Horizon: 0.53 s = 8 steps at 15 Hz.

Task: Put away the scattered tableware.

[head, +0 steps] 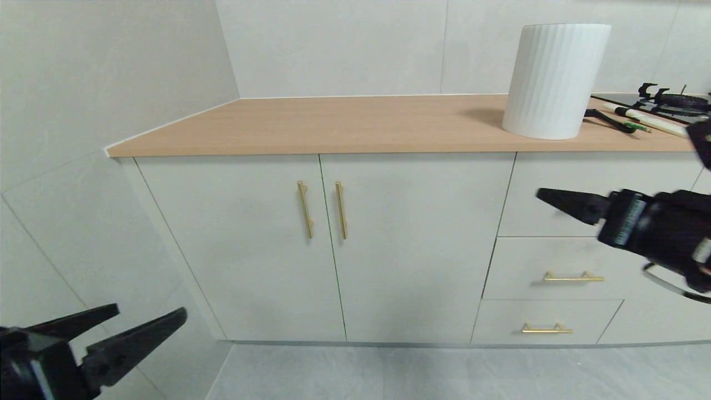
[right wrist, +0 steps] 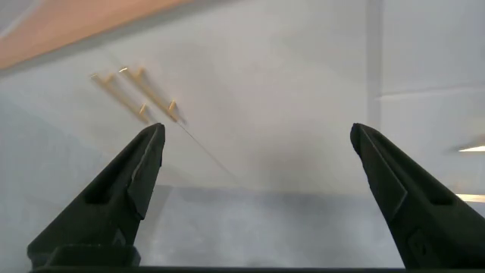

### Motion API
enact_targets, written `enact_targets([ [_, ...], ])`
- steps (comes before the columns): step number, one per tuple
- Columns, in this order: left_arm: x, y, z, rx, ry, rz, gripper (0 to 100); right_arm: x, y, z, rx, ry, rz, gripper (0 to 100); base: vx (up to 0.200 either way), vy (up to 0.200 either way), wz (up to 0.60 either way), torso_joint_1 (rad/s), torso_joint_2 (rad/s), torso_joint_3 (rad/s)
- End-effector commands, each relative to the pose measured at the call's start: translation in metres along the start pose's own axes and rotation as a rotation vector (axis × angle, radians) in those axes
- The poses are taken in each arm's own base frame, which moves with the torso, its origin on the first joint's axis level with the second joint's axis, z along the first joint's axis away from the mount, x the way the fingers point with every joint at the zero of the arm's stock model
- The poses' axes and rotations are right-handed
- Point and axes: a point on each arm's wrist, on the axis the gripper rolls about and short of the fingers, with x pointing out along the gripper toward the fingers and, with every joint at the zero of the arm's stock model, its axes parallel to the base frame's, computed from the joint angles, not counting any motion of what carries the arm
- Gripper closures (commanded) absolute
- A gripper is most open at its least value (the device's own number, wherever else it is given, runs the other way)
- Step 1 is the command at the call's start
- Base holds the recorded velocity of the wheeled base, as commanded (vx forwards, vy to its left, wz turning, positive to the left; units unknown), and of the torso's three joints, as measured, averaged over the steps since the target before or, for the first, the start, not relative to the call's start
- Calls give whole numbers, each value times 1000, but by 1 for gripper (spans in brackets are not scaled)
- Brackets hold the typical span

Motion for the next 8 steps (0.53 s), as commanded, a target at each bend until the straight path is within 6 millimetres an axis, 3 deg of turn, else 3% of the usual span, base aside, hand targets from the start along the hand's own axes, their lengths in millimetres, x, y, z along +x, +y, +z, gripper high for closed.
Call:
enact_targets([
  [1,-57,23,-41,27,-206,27,0,-123,-43,-20,-131,-196,8,0,0,0,0,0,0,0],
  [5,-90,33,-80,117,-407,138,0,-198,-66,-47,-217,-300,-151,0,0,0,0,0,0,0],
  [8,-101,35,-99,107,-424,205,0,-234,-74,-74,-293,-323,-214,0,0,0,0,0,0,0],
])
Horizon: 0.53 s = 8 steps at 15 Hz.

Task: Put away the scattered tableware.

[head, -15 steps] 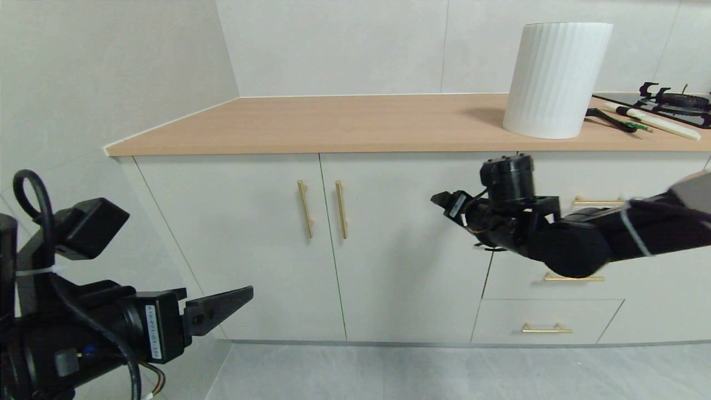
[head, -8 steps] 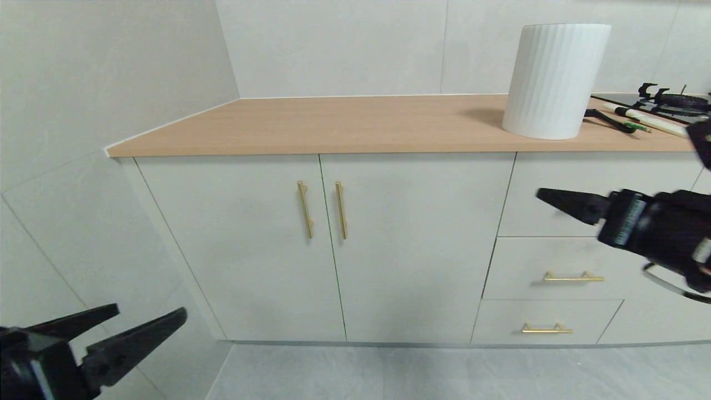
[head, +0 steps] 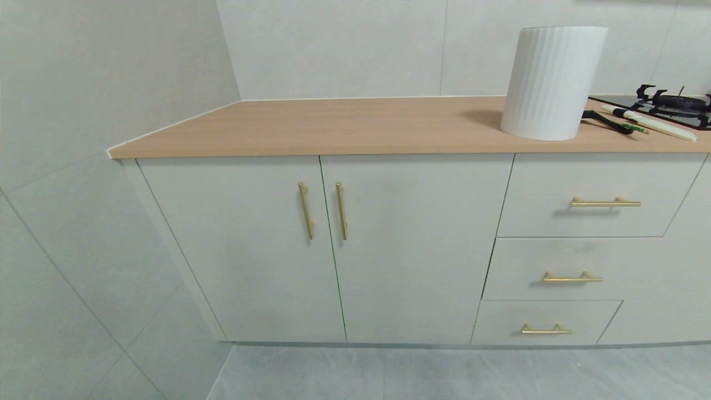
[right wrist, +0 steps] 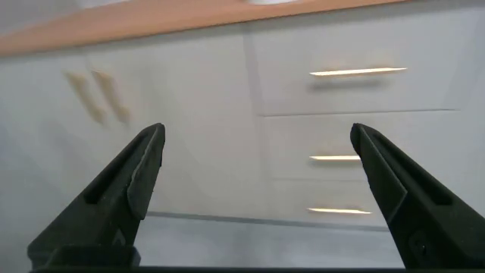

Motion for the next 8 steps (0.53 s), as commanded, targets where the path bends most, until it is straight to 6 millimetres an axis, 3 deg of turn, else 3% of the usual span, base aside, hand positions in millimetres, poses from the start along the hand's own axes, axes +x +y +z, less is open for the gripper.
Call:
enact_targets([
  [1,-18,2,-16,-3,-80,96,0,-50,-9,-27,-52,-78,-107,0,0,0,0,0,0,0],
  [5,-16,-1,-32,70,-59,258,0,-45,-5,-42,-38,-43,-373,0,0,0,0,0,0,0],
  [6,-21,-2,-42,97,-91,254,0,-45,-3,-48,-20,-45,-410,0,0,0,0,0,0,0],
  [8,-12,1,-63,124,-25,288,0,-50,-1,-69,-50,-55,-398,0,0,0,0,0,0,0],
])
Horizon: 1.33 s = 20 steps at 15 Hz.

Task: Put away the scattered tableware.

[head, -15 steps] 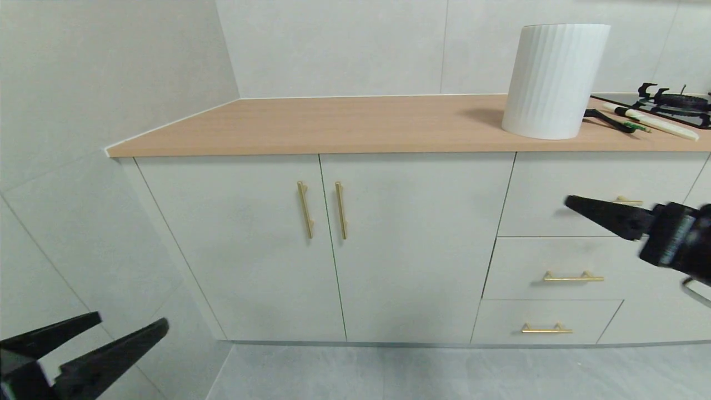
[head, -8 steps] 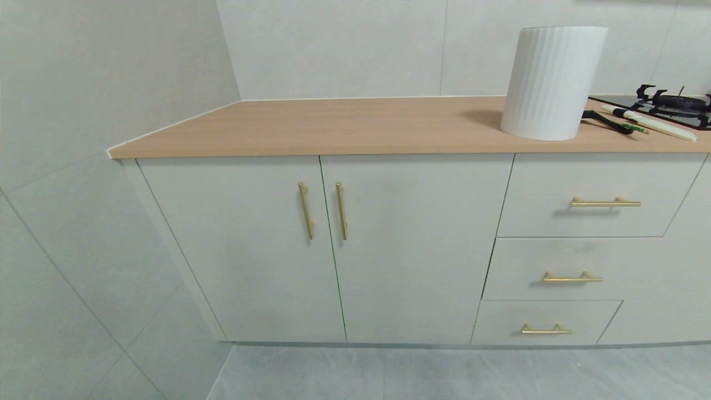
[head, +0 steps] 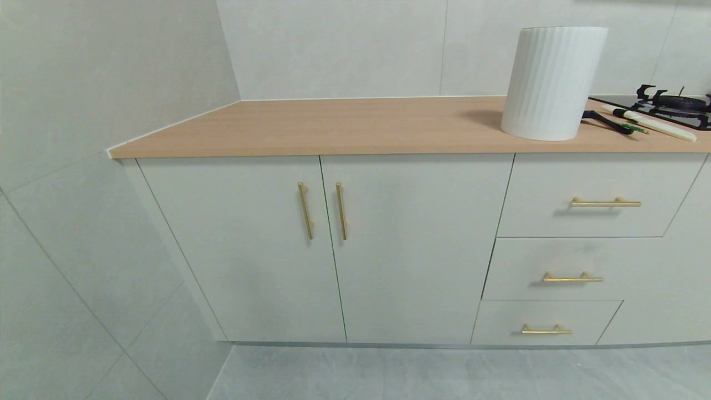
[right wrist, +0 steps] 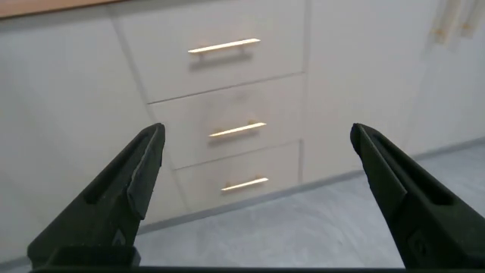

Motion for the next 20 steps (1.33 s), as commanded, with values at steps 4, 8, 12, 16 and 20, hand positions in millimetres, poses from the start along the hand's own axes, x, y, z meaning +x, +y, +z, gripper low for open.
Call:
enact_targets([
  [4,8,-3,-29,0,-17,5,0,15,5,-56,-26,19,0,0,0,0,0,0,0,0],
  [8,8,-7,-33,-5,4,-151,0,20,12,-75,-63,76,285,0,0,0,0,0,0,0],
  [12,8,-7,-33,10,3,-158,0,20,12,-75,-77,70,310,0,0,0,0,0,0,0],
  [16,8,-7,-33,-19,7,-161,0,20,12,-75,-76,70,312,0,0,0,0,0,0,0],
  [20,8,-7,-33,-19,7,-161,0,20,12,-75,-75,70,314,0,0,0,0,0,0,0],
])
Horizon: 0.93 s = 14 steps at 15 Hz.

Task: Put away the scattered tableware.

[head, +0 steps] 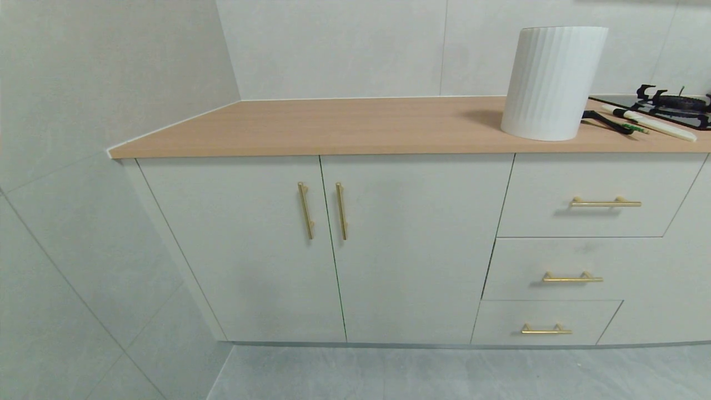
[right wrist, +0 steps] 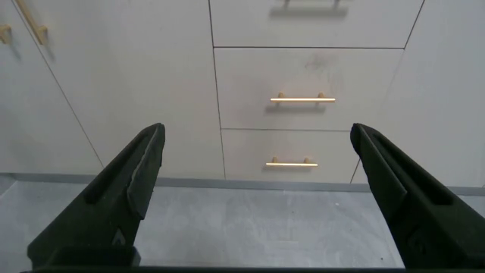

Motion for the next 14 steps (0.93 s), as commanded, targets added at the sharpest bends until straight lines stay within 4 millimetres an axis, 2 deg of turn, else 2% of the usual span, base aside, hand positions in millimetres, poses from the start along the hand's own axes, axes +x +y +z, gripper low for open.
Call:
enact_targets([
  [1,0,0,0,1,1,0,0,0,0,0,0,3,1,0,0,0,0,0,0,0],
  [5,0,0,0,1,1,0,0,0,0,0,0,3,1,0,0,0,0,0,0,0],
  [14,0,0,0,1,1,0,0,0,0,0,1,3,1,0,0,-200,0,4,5,2],
])
